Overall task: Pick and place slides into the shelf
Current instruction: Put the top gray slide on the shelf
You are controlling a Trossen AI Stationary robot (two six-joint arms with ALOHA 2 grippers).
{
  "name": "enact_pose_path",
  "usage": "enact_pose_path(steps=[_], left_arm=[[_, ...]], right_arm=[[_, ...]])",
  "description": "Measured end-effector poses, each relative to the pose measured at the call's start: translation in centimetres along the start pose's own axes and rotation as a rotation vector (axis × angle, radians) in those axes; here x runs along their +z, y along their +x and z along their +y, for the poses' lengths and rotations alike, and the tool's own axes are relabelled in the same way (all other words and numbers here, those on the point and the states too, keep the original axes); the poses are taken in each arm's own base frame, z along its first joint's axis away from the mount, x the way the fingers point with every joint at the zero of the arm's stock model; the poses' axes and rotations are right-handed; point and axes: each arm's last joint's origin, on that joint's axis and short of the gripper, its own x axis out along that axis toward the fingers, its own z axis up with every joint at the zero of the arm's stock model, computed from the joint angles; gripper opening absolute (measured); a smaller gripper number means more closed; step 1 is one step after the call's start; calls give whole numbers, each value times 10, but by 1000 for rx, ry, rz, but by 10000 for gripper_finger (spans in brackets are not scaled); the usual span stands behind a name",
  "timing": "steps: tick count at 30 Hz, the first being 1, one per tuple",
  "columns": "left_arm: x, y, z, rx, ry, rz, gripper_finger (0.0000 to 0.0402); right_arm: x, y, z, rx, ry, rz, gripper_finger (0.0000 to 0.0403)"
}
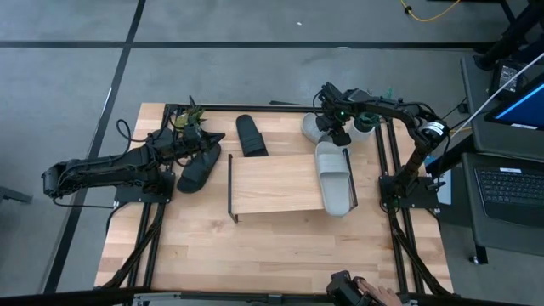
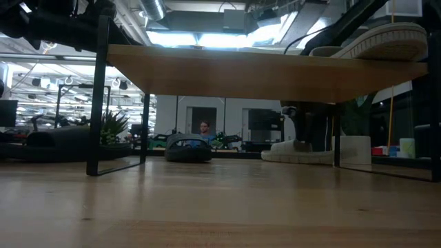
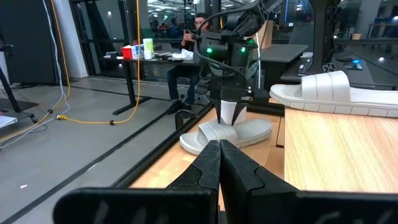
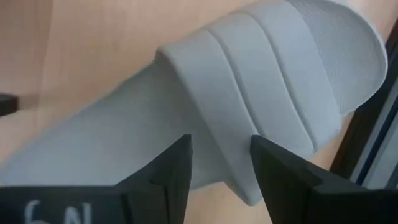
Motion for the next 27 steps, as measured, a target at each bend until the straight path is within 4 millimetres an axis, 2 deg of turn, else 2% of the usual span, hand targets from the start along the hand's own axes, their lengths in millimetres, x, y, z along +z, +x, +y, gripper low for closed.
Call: enact_pose_path(steps=[17, 27], left_arm=[[0, 0, 0, 1, 0, 0, 0], [0, 0, 1, 27, -1, 0, 0]], right_arm=[[3, 0, -1, -43, 12, 30, 166], [12, 0, 3, -86, -23, 77, 166]])
